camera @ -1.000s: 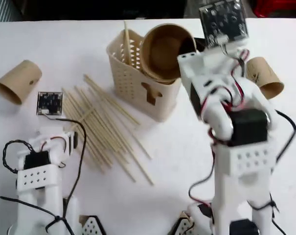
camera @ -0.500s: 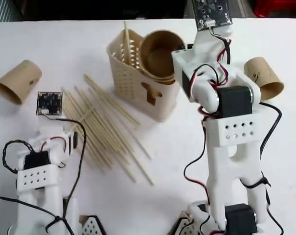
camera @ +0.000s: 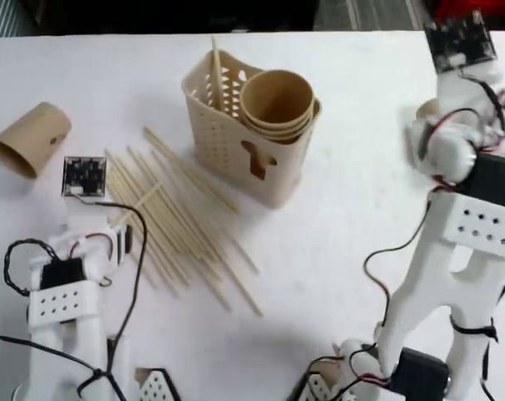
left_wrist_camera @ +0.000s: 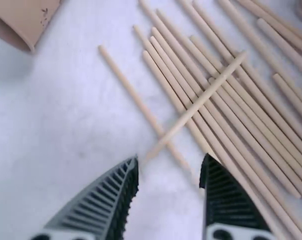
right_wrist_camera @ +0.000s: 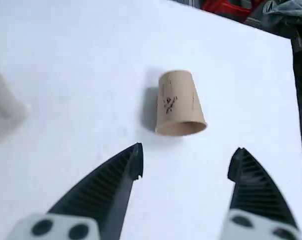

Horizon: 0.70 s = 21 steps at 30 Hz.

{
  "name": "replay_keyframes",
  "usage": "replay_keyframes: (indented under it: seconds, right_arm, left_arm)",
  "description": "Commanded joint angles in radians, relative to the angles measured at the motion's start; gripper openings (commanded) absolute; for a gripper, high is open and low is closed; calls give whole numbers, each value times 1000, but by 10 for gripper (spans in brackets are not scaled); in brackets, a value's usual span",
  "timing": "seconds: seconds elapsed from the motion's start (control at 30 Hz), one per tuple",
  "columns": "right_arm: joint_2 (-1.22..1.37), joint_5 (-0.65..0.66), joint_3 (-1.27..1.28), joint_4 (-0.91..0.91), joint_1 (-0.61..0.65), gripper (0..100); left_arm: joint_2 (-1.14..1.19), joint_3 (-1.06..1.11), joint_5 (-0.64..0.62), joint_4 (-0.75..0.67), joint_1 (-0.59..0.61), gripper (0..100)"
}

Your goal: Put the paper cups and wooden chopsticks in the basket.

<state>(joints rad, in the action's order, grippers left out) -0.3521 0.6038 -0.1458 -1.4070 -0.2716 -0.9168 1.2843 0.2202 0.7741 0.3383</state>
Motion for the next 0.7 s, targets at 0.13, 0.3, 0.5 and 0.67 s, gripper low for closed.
replay_keyframes:
  seconds: [0.13, 0.3, 0.5, 0.67]
  right_arm:
    - [-2, 511, 290, 147, -137, 282]
    - [-2, 678, 516, 453, -193, 283]
    - [145, 692, 532, 624, -216, 283]
    - [394, 686, 330, 628, -234, 283]
  left_arm:
    - [-22, -2, 9, -18, 12, 207]
    - [-21, -2, 9, -18, 12, 207]
    - [-21, -2, 9, -18, 12, 207]
    - [-19, -2, 9, -18, 12, 207]
